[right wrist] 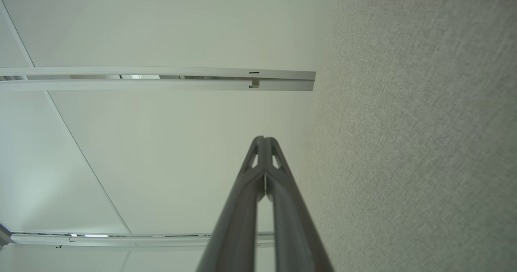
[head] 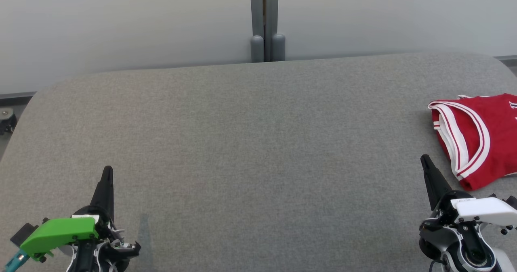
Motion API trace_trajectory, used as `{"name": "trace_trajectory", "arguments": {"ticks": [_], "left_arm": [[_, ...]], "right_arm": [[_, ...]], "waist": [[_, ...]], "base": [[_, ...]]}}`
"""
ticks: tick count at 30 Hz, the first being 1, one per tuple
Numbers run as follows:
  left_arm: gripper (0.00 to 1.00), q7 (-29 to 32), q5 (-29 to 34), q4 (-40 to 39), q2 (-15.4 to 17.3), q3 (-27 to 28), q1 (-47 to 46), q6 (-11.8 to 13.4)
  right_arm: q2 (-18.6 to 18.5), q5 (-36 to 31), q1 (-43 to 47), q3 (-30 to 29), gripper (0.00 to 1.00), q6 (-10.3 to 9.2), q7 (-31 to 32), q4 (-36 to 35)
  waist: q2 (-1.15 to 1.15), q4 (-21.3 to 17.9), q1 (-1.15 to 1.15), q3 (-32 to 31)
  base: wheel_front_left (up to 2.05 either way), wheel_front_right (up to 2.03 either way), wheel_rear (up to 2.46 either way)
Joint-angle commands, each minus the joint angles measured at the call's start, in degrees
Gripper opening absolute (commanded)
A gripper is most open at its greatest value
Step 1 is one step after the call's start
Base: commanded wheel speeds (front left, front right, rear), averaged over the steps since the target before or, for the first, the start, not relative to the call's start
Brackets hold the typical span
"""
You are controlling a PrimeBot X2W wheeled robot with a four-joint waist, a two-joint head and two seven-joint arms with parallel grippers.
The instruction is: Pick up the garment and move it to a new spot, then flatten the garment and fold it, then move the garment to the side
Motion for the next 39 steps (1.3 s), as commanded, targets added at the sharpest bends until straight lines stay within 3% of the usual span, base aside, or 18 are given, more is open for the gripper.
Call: {"name": "trace_trajectory", "arguments": {"ticks": [1, 39], "left_arm": [[0.0, 0.2, -0.2, -0.2, 0.4, 0.12, -0.73, -0.2], [0.0, 0.19, -0.2, -0.2, 0.4, 0.12, -0.73, -0.2]], "right_arm": [[-0.32, 0.1, 0.75, -0.12, 0.0, 0.0, 0.23, -0.16], [-0.31, 0.11, 0.75, -0.12, 0.0, 0.0, 0.23, -0.16]], "waist": [[0.0, 0.0, 0.0, 0.0], [0.0, 0.0, 0.0, 0.0]], "base": [[0.0, 0.0, 0.0], [0.0, 0.0, 0.0]]}}
